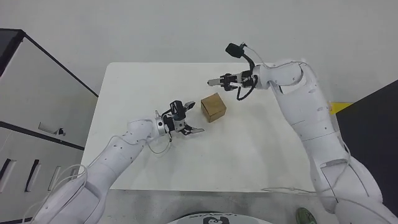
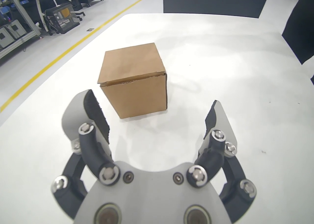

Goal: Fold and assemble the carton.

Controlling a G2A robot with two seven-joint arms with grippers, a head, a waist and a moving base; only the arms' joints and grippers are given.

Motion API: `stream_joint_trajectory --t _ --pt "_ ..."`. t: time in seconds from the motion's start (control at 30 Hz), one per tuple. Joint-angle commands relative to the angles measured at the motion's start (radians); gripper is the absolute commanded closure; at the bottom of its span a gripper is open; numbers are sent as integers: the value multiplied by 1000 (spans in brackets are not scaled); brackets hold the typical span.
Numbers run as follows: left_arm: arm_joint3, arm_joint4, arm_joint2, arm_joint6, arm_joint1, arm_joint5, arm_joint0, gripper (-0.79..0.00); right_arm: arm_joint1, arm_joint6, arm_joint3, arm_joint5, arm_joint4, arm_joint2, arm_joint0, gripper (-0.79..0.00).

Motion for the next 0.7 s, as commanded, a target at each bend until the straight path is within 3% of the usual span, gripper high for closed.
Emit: stream_joint_trajectory --t 0.0,0.23,0.53,0.67 --pt "-17 -26 -9 -14 1 3 10 -785 17 31 -19 -108 58 56 -52 -785" --pt "-75 -46 -20 -95 0 33 28 -785 56 76 -65 -267 316 212 -215 -785" --pt "-76 -63 -23 -110 -1 37 33 -785 57 69 -62 -264 330 219 -222 -785" --pt "-71 -128 -29 -136 -11 25 30 -785 71 65 -59 -315 394 260 -264 -785"
